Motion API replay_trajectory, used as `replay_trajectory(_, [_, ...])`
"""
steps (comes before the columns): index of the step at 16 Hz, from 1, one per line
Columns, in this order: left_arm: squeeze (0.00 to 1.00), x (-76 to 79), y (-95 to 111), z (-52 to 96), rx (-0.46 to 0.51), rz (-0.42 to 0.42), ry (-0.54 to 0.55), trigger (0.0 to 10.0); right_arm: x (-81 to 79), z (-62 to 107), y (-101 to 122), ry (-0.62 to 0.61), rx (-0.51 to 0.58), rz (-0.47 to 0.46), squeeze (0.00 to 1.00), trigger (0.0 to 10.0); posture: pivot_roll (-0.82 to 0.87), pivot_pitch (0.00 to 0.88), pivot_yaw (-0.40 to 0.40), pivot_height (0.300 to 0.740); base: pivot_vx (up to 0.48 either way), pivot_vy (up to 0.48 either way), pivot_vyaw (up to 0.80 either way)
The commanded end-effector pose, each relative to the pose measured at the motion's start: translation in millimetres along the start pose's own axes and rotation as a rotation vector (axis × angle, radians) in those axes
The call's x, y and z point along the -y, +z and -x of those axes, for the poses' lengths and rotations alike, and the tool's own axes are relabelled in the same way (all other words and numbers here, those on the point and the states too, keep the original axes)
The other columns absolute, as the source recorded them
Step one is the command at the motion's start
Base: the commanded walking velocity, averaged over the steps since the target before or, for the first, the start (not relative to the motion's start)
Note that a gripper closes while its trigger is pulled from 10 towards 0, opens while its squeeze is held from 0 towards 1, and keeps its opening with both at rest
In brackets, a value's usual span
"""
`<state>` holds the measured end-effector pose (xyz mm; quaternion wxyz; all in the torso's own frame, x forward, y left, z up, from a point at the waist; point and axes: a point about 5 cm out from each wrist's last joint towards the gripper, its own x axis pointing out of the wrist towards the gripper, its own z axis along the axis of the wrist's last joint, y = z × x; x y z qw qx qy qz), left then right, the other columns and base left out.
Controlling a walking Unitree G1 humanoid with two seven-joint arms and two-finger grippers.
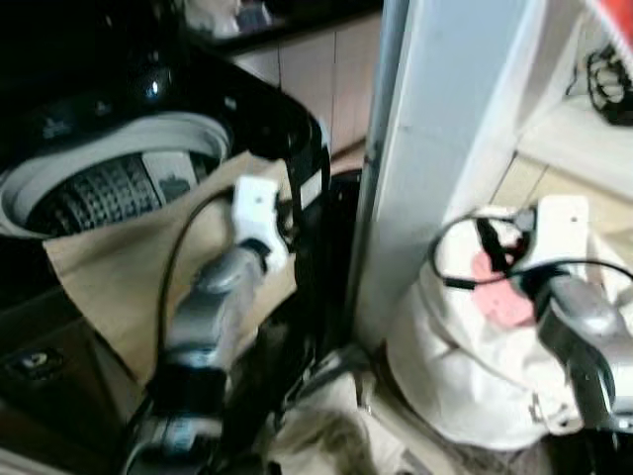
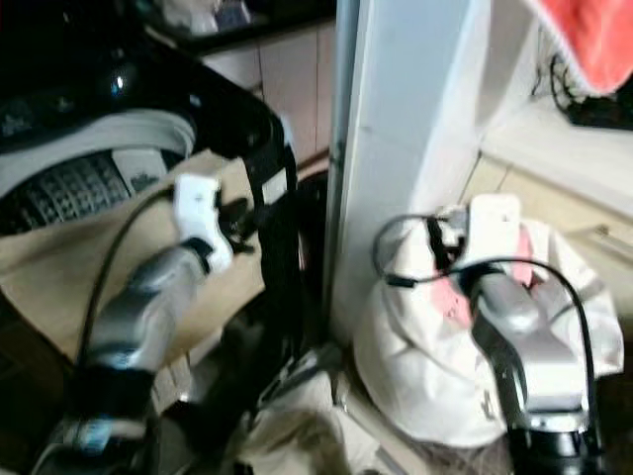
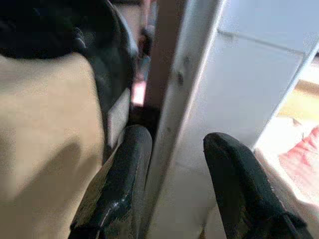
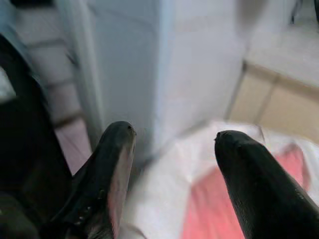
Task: Clothes washing
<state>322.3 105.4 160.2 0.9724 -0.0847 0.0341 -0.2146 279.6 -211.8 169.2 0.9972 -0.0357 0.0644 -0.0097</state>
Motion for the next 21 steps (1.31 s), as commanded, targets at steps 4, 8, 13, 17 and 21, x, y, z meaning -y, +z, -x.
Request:
replay_trajectory(4, [0.0, 18.3, 48.7, 21.7, 0.222, -0.133, -0.017, 10.0, -31.6, 16.1, 49.3, 0.156, 0.318, -0.09, 0.0, 10.0, -0.07, 0.0, 0.016, 0.74, 0.0, 0.0, 0.4])
replay_trajectory(8, [0.0, 31.4, 49.9, 35.4, 0.186, -0.151, 0.006, 10.0, -54.6, 30.8, 58.6, 0.269, 0.376, -0.156, 0.0, 10.0, -0.06, 0.0, 0.026, 0.74, 0.0, -0.348, 0.8])
replay_trajectory(13, [0.0, 28.8, 35.7, 42.5, 0.112, -0.188, 0.045, 10.0, -66.9, 34.2, 30.5, 0.331, 0.267, -0.121, 0.0, 10.0, -0.05, 0.0, 0.024, 0.74, 0.0, -0.48, 0.8])
replay_trajectory(17, [0.0, 29.3, 32.1, 39.1, 0.09, -0.202, 0.055, 10.0, -61.4, 30.7, 28.2, 0.292, 0.259, -0.124, 0.0, 10.0, -0.05, 0.0, 0.031, 0.74, 0.0, -0.48, 0.8])
replay_trajectory(21, [0.0, 20.2, 19.5, 35.8, 0.034, -0.19, 0.047, 10.0, -58.9, 29.9, 7.2, 0.229, 0.157, -0.208, 0.0, 10.0, -0.05, 0.0, 0.061, 0.74, 0.0, -0.084, 0.2])
